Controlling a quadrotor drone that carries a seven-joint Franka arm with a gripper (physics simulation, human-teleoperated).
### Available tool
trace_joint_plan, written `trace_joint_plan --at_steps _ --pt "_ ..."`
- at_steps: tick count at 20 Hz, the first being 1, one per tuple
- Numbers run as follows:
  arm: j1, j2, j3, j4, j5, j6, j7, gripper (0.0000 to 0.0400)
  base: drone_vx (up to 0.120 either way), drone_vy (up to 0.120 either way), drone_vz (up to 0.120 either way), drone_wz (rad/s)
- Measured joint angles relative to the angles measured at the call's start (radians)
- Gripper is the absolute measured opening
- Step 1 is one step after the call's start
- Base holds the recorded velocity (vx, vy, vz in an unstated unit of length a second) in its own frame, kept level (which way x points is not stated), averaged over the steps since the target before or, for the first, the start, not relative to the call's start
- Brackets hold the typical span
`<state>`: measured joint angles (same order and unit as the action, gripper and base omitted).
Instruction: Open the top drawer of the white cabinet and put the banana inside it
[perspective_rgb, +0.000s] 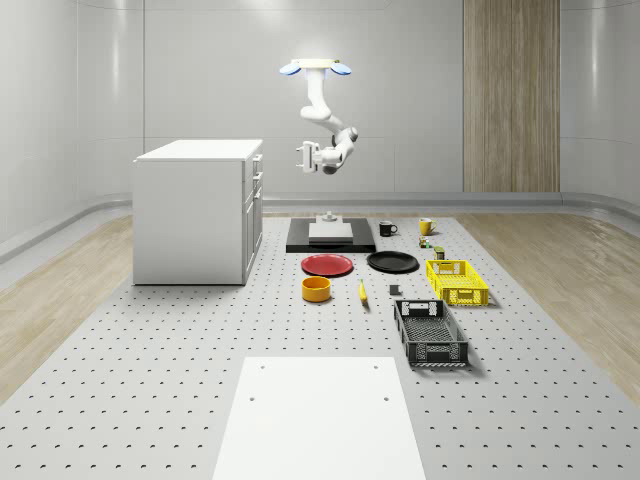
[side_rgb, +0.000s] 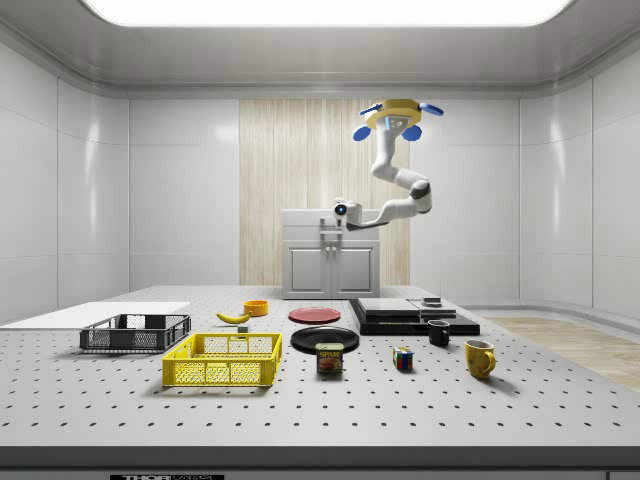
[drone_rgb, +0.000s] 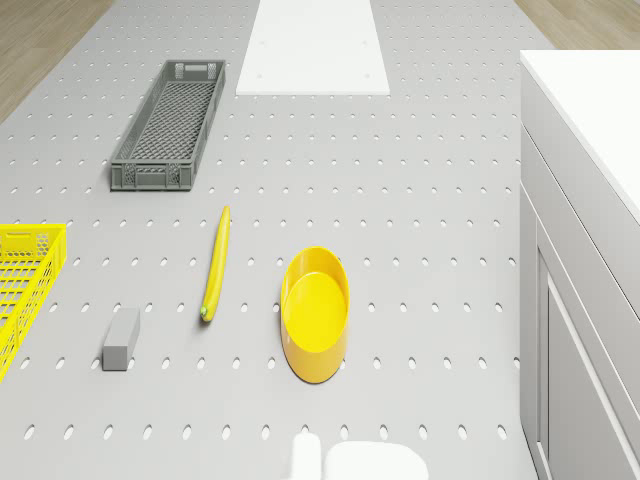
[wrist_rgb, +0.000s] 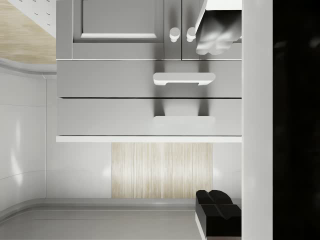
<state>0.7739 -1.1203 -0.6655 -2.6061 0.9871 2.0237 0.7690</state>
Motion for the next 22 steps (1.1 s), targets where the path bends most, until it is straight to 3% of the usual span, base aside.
trace_joint_plan --at_steps 10,22 --pt "0.058 0.059 0.099 -0.018 0.133 0.108 -0.056 0.0400 0.000 0.000 0.000 0.000" --pt "0.121 0.171 0.215 0.002 0.318 0.209 -0.146 0.0400 0.000 0.000 0.000 0.000"
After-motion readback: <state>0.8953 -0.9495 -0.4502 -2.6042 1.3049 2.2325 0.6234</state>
